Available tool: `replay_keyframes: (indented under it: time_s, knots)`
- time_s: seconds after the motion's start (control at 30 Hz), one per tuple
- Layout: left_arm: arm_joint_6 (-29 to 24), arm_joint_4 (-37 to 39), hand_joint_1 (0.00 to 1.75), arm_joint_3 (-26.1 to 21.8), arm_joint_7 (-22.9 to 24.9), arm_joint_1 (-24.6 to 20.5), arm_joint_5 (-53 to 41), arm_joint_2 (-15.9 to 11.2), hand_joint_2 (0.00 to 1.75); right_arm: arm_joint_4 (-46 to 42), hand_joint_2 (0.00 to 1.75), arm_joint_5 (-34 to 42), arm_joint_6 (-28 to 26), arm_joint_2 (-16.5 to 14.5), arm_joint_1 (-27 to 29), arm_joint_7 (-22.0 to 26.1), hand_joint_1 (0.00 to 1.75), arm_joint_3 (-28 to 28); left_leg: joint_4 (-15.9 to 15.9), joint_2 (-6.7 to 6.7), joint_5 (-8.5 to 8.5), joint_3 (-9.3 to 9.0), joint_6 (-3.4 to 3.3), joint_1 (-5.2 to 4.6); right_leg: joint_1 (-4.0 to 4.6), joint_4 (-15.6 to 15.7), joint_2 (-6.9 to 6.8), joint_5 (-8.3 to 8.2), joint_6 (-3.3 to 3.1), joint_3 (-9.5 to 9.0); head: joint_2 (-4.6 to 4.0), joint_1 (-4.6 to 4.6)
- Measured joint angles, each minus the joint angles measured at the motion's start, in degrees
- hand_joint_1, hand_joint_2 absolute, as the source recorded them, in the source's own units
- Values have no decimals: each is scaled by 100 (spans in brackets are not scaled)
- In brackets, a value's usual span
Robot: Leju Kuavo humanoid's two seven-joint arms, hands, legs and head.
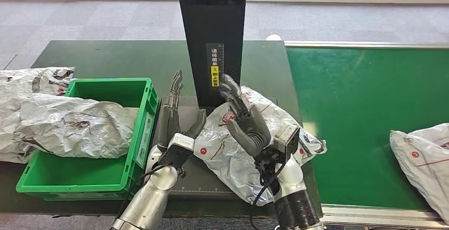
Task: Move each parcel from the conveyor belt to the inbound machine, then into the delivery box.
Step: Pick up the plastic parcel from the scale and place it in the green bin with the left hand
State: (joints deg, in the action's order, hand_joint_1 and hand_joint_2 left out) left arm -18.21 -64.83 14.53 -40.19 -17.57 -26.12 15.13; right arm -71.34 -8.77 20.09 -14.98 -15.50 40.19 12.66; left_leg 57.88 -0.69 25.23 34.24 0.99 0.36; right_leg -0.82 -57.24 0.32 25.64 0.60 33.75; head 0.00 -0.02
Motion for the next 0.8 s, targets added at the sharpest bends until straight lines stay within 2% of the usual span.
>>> replay_keyframes:
  time_s: [0.03,0.13,0.17,0.2,0.23,0.27,0.33,0.43,0.8]
  knots:
    - [-11,-26,0,0,0,47,-32,-7,175,-273,175,-178,-1123,80,98,0,0,152,0,-1,0,3,0,0,0,0,-1,1,0,2,0,0]
    - [-58,-58,0,-1,13,122,-157,-11,175,-1058,175,-906,-5145,253,384,1,0,542,0,-2,1,10,-1,-1,-1,0,-3,2,1,10,0,0]
    - [-87,-43,0,-2,62,126,-269,-11,175,-1382,175,-1267,-6243,239,502,1,0,573,0,-2,2,10,0,-2,-2,1,-3,2,1,12,0,0]
    - [-124,1,0,-2,162,114,-446,-10,175,-1712,175,-1611,-6936,205,611,-1,0,543,0,0,4,10,0,-2,-3,1,-2,2,1,13,0,-2]
    - [-168,84,0,-2,327,88,-699,-7,175,-2031,175,-1859,-7261,167,704,-2,0,468,0,1,6,10,1,-3,-3,1,0,2,1,12,0,-2]
    - [-219,205,0,-2,549,53,-1012,-2,175,-2313,175,-1983,-7246,140,771,-3,0,365,0,2,7,8,2,-3,-3,1,1,4,0,12,0,-3]
    - [-300,514,0,-2,981,-26,-1618,10,175,-2736,175,-1956,-6759,135,859,-10,0,152,0,4,8,6,1,-4,-4,1,1,6,-1,12,0,-3]
    - [-369,914,0,-2,1260,-106,-2039,38,175,-3138,175,-1840,-6134,132,941,-10,0,-61,0,12,6,5,1,-4,-4,1,6,1,-2,14,0,-4]
    - [-382,1427,0,-2,1320,-246,-2090,102,175,-3615,175,-1798,-6017,132,1032,-7,0,-275,0,13,4,5,0,-4,-4,0,7,-1,-2,12,0,-4]
